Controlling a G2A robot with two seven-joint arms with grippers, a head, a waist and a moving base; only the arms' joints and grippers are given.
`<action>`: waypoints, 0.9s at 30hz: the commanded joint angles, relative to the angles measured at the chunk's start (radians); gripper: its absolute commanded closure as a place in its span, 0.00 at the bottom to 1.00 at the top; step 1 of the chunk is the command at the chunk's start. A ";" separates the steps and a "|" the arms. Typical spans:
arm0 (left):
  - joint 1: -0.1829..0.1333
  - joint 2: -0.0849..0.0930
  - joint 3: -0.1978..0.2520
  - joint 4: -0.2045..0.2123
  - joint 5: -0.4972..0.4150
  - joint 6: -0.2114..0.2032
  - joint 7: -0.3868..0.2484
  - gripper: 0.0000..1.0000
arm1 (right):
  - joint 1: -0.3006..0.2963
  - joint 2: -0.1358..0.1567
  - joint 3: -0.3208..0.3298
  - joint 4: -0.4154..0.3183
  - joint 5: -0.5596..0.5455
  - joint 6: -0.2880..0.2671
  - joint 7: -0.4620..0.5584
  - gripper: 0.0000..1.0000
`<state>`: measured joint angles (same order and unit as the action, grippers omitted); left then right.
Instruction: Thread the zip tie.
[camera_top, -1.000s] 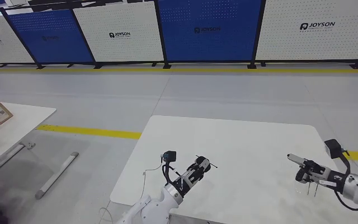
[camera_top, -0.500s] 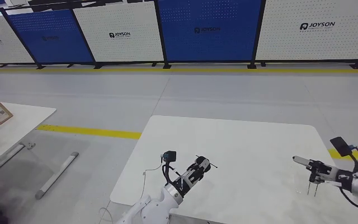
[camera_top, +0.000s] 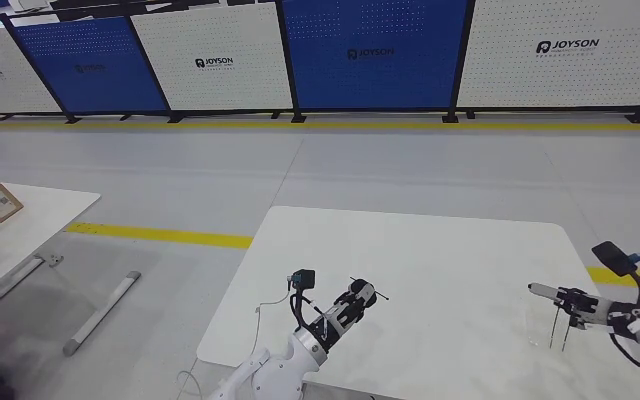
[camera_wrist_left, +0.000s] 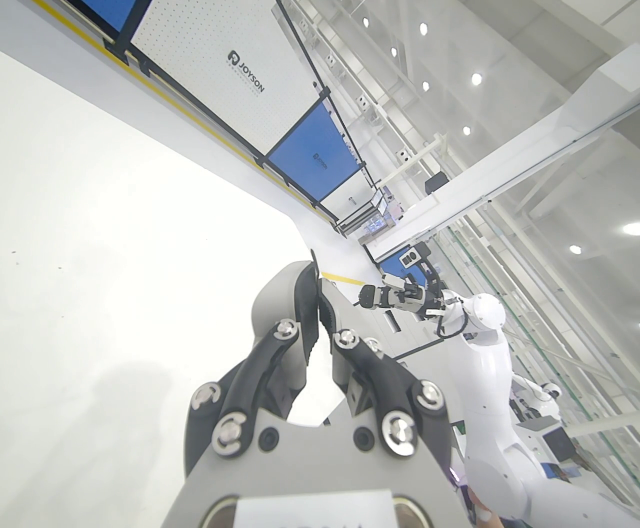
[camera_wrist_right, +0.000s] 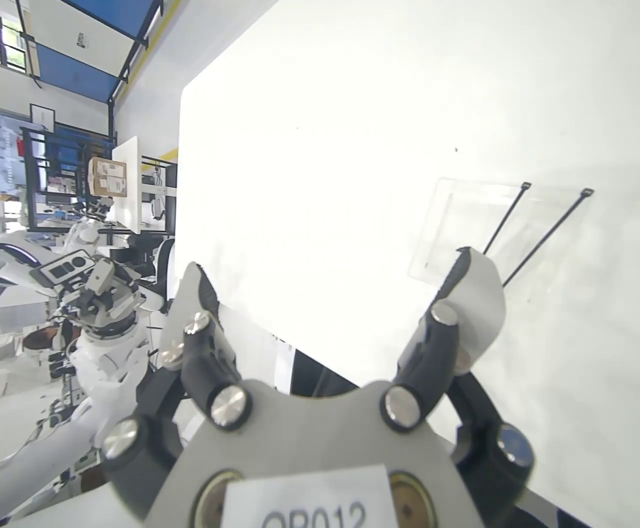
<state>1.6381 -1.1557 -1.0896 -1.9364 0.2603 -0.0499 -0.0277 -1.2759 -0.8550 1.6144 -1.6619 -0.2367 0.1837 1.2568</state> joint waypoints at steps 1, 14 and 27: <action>0.000 0.000 0.000 0.000 0.000 0.000 0.000 1.00 | 0.000 0.000 0.000 0.000 0.000 0.000 0.000 0.00; 0.000 0.000 0.000 0.000 0.000 0.000 0.000 1.00 | 0.020 0.010 -0.044 -0.083 -0.186 0.125 -0.011 0.00; 0.000 0.000 0.000 0.000 0.000 0.000 0.000 1.00 | 0.020 0.010 -0.044 -0.083 -0.186 0.125 -0.011 0.00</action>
<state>1.6381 -1.1557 -1.0896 -1.9364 0.2603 -0.0499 -0.0277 -1.2563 -0.8448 1.5709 -1.7452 -0.4227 0.3086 1.2456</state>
